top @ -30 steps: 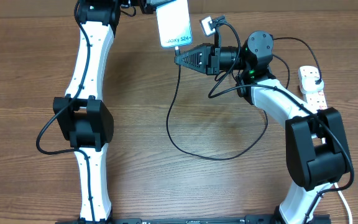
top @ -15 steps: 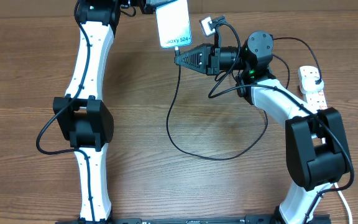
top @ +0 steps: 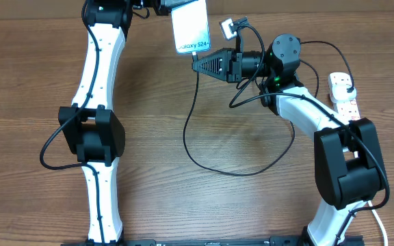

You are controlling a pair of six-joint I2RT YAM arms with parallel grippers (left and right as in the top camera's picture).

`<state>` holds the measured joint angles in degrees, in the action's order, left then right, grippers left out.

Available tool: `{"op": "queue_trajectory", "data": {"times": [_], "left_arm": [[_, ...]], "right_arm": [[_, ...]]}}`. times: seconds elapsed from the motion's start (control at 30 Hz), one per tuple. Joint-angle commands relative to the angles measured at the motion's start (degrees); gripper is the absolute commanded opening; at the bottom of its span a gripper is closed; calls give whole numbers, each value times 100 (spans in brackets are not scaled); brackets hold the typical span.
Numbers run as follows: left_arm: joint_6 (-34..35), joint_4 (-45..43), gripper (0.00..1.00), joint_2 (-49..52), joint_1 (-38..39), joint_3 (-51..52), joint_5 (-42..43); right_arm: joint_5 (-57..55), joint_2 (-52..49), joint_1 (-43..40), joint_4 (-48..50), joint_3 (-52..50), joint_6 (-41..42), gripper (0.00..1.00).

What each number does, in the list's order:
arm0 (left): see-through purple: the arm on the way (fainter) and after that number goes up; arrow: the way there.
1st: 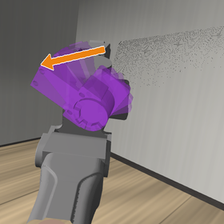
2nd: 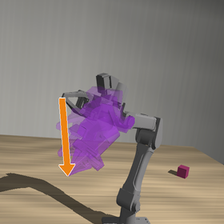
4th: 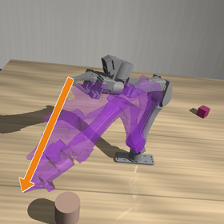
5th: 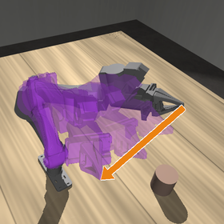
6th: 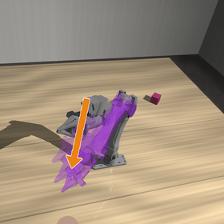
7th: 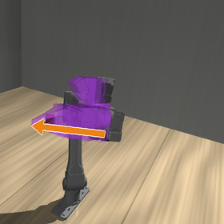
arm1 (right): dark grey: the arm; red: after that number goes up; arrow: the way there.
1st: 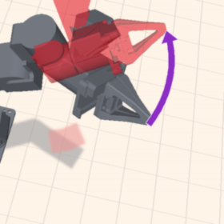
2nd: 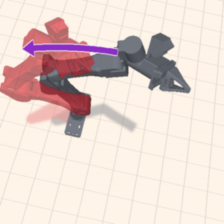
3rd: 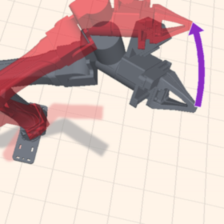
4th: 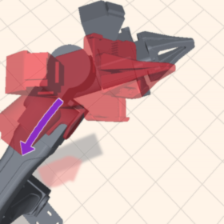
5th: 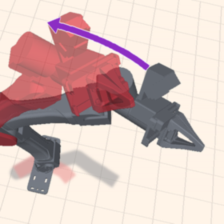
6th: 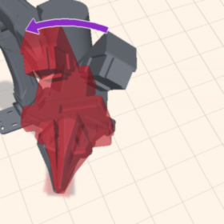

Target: Plug charger to phone and switch on socket

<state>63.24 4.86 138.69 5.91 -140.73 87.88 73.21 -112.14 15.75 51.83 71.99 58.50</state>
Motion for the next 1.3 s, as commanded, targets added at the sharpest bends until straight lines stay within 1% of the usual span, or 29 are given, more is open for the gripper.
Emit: {"op": "queue_trajectory", "data": {"times": [0.0, 0.5, 1.27], "left_arm": [[-46, -22, 4, -35, -20, -111, 236], [-157, -22, 4, -35, 103, -111, 225], [-280, -17, 4, -35, 129, -111, 267]], "right_arm": [[-330, -7, -50, 37, 116, 170, 4], [-566, -7, -50, 37, 116, 332, 4], [-1322, -7, -50, 37, 116, 457, 4]]}}
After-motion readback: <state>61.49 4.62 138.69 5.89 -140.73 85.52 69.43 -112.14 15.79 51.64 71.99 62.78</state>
